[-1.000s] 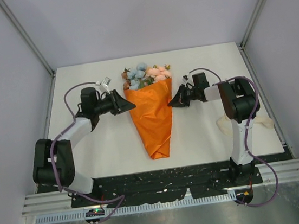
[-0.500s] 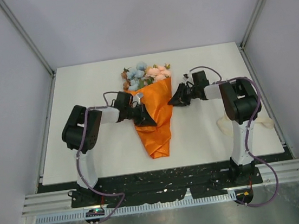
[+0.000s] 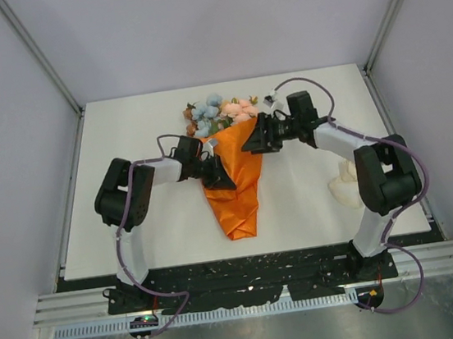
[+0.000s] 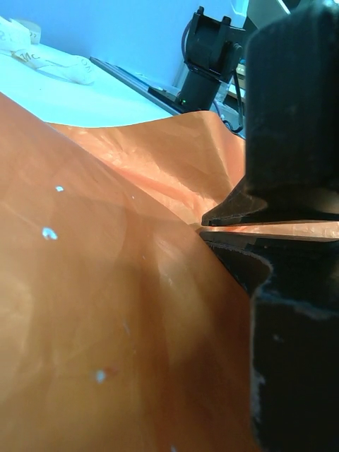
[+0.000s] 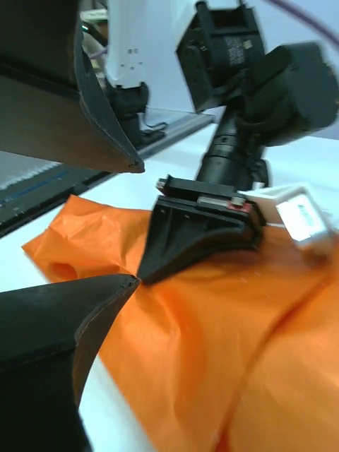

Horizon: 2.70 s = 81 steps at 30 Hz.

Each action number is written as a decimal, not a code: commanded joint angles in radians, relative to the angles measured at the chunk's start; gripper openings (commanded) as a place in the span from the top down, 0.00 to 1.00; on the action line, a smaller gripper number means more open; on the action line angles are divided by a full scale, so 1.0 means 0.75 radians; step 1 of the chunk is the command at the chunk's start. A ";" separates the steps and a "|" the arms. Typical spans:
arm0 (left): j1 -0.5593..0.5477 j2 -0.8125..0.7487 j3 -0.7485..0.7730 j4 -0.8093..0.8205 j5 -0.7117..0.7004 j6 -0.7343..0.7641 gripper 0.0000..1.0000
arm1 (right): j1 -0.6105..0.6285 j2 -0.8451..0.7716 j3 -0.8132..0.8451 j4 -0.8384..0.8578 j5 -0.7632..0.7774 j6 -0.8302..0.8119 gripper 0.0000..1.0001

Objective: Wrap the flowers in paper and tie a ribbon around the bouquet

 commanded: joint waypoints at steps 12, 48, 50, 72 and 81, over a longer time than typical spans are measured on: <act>0.115 -0.139 -0.188 0.327 0.169 -0.117 0.73 | 0.105 0.485 -0.090 -0.215 0.073 -0.056 0.49; 0.295 -0.119 -0.496 0.193 0.155 -0.097 0.63 | 0.156 0.559 0.064 -0.525 0.397 -0.375 0.41; 0.334 -0.119 -0.447 0.201 0.129 -0.121 0.63 | 0.160 0.565 0.082 -0.547 0.411 -0.393 0.41; 0.304 -0.417 -0.141 0.283 -0.006 -0.036 0.66 | 0.166 0.585 0.231 -0.709 0.432 -0.544 0.43; -0.009 -0.428 -0.250 0.269 -0.035 -0.025 0.69 | 0.121 0.602 0.293 -0.768 0.450 -0.569 0.42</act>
